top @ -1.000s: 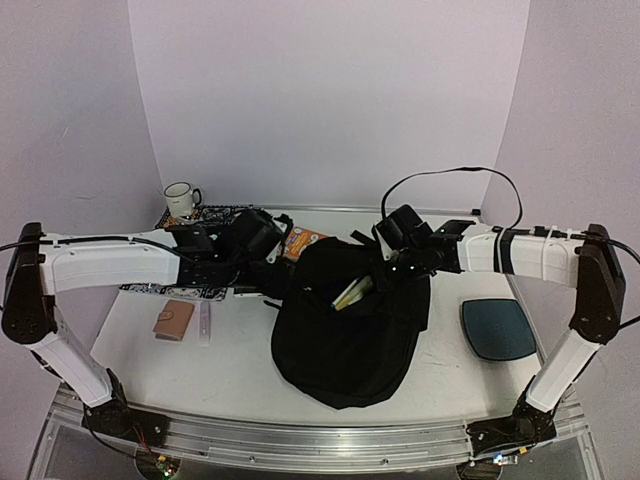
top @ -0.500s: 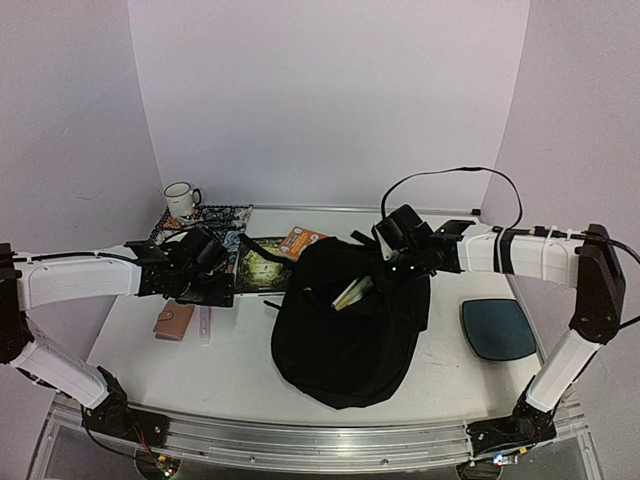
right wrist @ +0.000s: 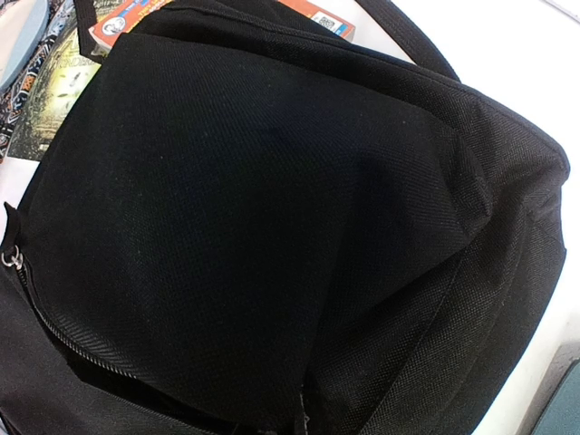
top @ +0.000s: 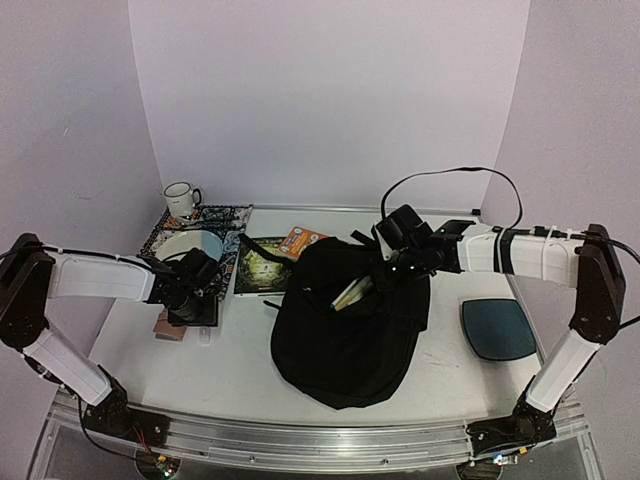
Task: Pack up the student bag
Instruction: Pick up the pen from the lower front pocket of the bag.
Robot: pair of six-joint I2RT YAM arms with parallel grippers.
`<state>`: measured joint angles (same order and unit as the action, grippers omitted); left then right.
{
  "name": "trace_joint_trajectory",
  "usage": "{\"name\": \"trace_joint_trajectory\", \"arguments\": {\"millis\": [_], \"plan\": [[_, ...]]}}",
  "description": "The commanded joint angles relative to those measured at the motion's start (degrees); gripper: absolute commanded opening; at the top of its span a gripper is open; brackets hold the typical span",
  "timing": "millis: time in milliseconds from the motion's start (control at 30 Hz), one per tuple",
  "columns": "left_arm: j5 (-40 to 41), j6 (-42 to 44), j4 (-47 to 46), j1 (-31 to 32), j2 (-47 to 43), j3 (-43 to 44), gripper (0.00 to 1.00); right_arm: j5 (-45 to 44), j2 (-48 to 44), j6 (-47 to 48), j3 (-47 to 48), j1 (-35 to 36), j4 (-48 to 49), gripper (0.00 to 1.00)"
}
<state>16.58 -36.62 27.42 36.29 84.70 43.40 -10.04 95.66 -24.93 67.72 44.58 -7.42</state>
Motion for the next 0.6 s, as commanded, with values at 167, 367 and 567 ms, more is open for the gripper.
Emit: {"name": "trace_joint_trajectory", "arguments": {"millis": [167, 367, 567], "plan": [[-2.9, 0.9, -5.8, -2.7, 5.2, -0.7, 0.48, 0.4, -0.6, 0.0, 1.2, 0.6, 1.3, 0.0], [-5.8, 2.0, -6.6, -2.7, 7.2, -1.5, 0.35, 0.1, -0.6, 0.0, 1.2, 0.6, 1.3, 0.0], [-13.1, 3.5, -7.3, -2.3, 3.1, -3.3, 0.22, 0.0, -0.5, 0.0, 1.2, 0.6, 1.3, 0.0]]}}
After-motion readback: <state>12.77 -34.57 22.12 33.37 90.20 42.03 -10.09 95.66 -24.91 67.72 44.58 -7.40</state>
